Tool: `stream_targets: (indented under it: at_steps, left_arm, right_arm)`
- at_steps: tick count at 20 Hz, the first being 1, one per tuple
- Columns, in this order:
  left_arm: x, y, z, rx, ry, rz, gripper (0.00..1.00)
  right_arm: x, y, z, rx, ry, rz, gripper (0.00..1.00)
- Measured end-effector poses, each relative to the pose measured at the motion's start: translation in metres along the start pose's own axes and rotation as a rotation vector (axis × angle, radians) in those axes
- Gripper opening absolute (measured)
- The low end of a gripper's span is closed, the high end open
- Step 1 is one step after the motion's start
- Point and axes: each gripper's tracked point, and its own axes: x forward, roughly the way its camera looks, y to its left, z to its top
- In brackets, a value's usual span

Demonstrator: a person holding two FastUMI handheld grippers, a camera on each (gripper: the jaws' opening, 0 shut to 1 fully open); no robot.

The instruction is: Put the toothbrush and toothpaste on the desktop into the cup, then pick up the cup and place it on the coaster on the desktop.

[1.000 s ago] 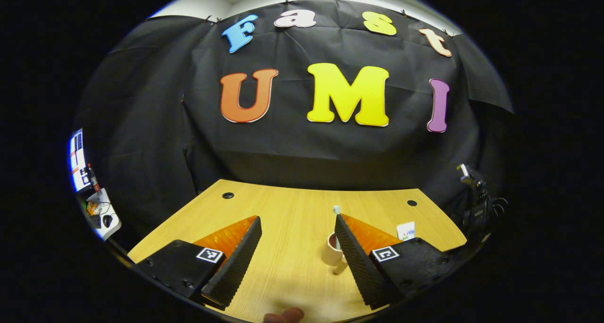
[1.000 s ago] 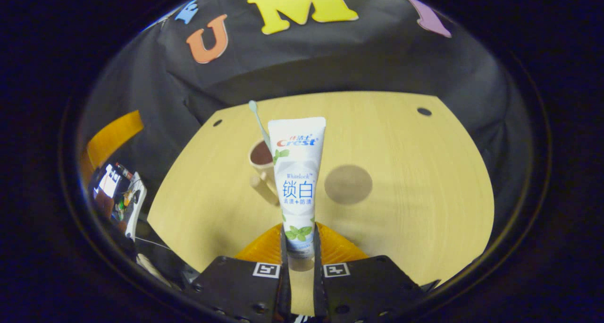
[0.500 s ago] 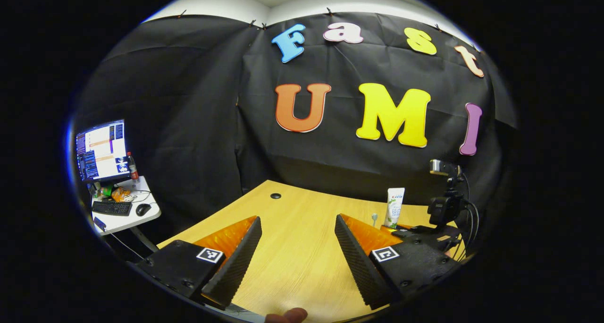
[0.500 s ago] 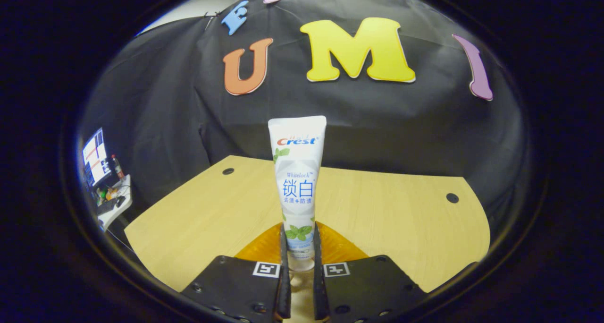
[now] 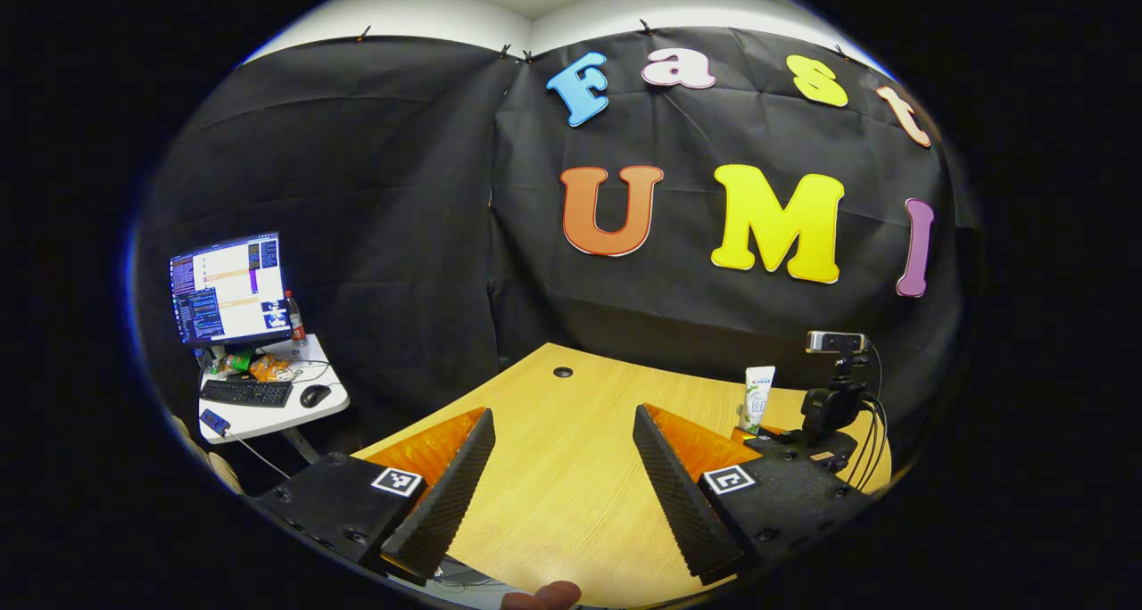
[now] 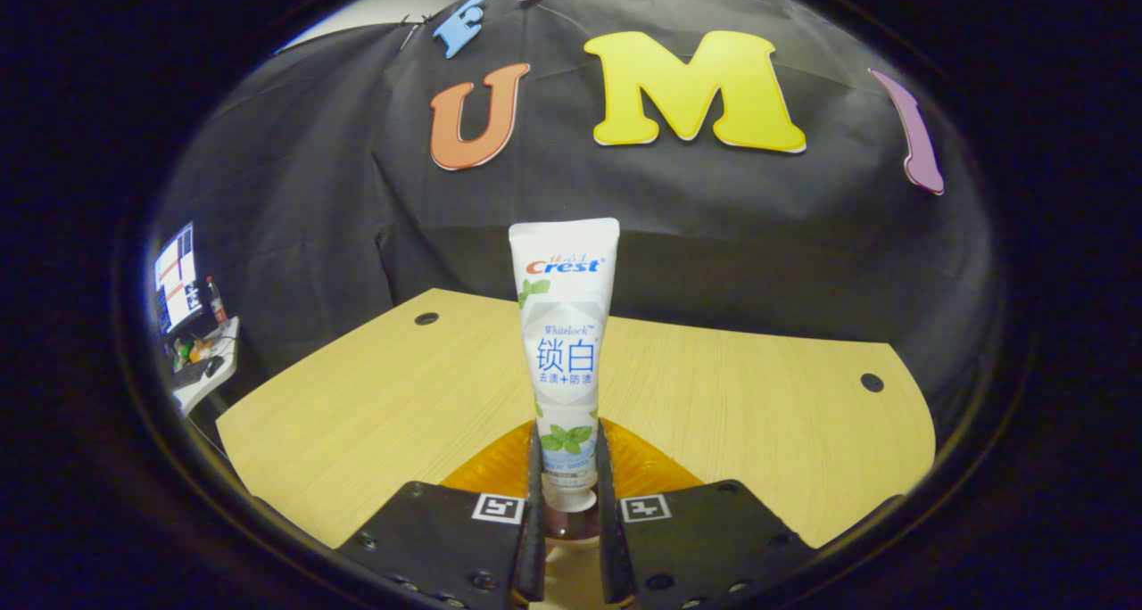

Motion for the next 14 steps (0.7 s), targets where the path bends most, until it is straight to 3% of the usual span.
stream_targets:
  at_steps: [4,7,9,12,14]
  left_arm:
    - [0.001,-0.003,0.003,0.005,-0.012,0.002,0.98]
    - [0.003,-0.006,0.006,0.001,-0.017,-0.004,0.98]
    - [0.005,-0.011,0.010,0.000,-0.023,-0.015,0.98]
    - [0.008,-0.022,0.011,-0.004,-0.023,-0.045,0.98]
    - [0.012,-0.032,0.007,-0.017,-0.010,-0.075,0.98]
  right_arm:
    - [-0.002,0.001,-0.005,0.007,0.018,0.015,0.28]
    - [-0.005,0.002,-0.008,0.005,0.021,0.036,0.36]
    - [-0.012,0.001,-0.003,0.022,0.019,0.045,0.49]
    - [-0.021,-0.005,0.002,0.045,0.009,0.042,0.94]
    - [-0.034,-0.007,0.005,0.055,0.011,0.041,0.96]
